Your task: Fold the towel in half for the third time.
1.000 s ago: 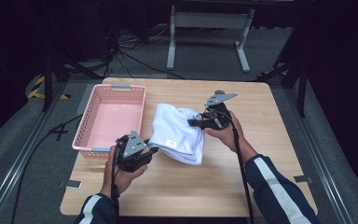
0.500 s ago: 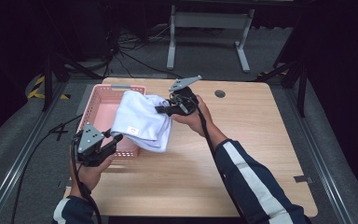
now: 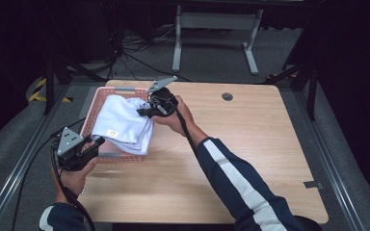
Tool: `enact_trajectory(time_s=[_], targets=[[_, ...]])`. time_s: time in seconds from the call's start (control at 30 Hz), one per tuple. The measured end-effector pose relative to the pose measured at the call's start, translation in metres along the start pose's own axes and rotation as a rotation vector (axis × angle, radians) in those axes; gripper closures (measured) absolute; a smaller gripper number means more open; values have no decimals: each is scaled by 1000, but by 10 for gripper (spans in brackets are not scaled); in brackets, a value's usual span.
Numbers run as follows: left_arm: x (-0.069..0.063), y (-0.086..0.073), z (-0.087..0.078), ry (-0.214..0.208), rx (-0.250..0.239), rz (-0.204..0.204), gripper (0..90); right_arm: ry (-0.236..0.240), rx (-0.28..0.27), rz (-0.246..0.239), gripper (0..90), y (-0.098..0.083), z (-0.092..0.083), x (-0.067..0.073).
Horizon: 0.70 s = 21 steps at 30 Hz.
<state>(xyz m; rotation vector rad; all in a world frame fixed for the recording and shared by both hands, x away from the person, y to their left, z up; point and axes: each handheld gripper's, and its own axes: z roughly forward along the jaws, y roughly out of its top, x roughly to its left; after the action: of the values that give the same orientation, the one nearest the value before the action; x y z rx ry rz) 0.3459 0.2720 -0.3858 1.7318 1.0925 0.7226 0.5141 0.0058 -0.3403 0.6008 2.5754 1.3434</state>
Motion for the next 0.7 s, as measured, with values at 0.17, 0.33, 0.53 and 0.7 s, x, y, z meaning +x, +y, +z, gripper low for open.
enact_trajectory(time_s=[0.17,0.33,0.53,0.7], targets=[[6,-5,5,32,16,-6,684,0,13,-8,657,4,18,-2],[12,-9,8,75,28,-18,685,-10,12,-22,656,10,32,-4],[18,-15,11,109,49,-37,680,-24,26,-29,649,13,48,-1],[19,-19,16,127,100,-33,649,-41,64,-14,613,8,62,-1]])
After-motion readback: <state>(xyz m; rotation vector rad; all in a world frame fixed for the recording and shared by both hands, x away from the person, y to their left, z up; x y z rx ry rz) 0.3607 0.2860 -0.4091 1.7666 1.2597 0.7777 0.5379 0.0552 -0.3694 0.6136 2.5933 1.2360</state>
